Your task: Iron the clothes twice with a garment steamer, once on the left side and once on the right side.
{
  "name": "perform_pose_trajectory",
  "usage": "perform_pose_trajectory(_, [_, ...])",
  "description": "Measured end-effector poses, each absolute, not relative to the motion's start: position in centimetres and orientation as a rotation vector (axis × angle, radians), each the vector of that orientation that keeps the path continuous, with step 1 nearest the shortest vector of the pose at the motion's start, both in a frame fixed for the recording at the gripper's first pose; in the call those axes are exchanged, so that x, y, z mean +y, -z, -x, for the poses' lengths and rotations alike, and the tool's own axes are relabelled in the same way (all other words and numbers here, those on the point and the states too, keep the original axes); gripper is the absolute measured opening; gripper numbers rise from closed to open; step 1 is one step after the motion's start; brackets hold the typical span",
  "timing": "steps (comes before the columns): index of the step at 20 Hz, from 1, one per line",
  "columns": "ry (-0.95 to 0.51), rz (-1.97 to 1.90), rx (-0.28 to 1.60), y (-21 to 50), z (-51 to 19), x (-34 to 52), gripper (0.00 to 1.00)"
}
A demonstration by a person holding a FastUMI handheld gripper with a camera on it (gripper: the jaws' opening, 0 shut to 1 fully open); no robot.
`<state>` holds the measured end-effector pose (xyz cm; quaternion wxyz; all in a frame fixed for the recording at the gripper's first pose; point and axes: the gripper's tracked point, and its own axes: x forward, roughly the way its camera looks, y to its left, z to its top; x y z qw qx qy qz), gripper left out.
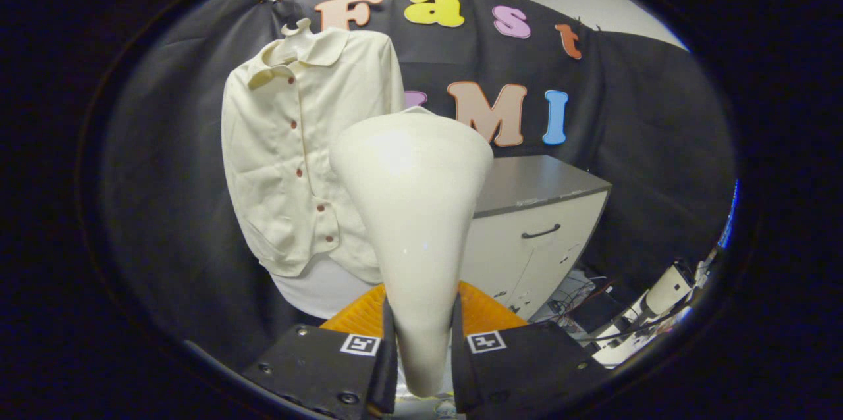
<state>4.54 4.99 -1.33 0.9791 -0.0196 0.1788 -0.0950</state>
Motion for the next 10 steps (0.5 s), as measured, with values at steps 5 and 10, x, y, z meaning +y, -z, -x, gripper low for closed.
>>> perform_pose_trajectory(5, [0.18,0.032,0.294,-1.7,-3.2,4.8,0.33])
perform_pose_trajectory(10, [0.134,0.035,0.238,-3.4,-2.7,5.1,0.34])
